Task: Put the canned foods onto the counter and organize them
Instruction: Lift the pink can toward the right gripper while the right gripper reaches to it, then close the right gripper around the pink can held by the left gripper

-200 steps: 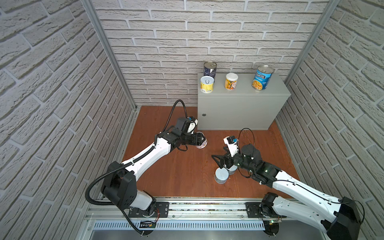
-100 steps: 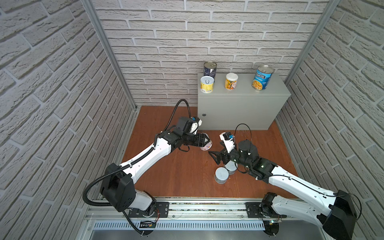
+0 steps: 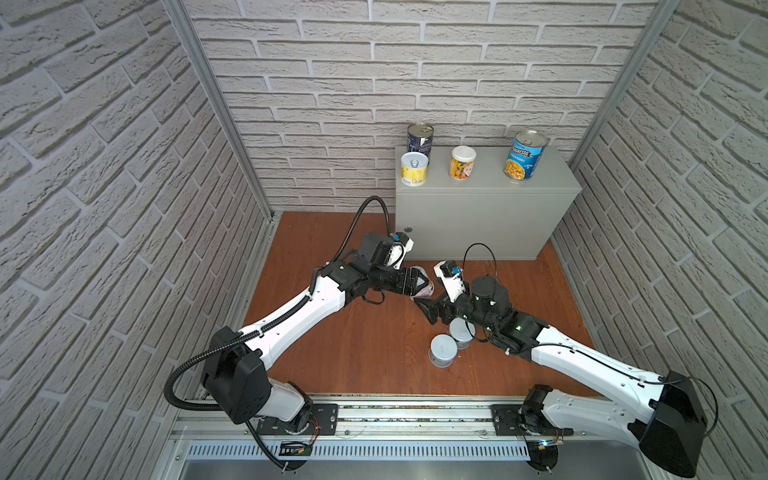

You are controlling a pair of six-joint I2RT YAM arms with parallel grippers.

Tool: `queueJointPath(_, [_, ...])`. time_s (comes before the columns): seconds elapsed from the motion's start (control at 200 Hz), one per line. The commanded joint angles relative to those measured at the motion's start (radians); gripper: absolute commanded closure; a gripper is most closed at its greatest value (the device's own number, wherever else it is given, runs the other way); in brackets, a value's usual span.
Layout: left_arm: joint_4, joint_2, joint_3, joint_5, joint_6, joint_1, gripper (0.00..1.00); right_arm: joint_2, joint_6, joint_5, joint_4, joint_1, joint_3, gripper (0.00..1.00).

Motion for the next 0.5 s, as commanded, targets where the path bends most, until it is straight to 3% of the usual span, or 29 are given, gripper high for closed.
queueJointPath(0.0, [0.118,-0.031,0.028,0.062,0.000,-0.006,0.54,-0.010,-0.015,0.006,0.079,0.008,0.021,0.05])
queueJointPath(0.495, [0.148,-0.028,0.035,0.134,-0.042,-0.006,0.54,0.010,-0.062,0.024,0.054,0.010,0.050,0.07])
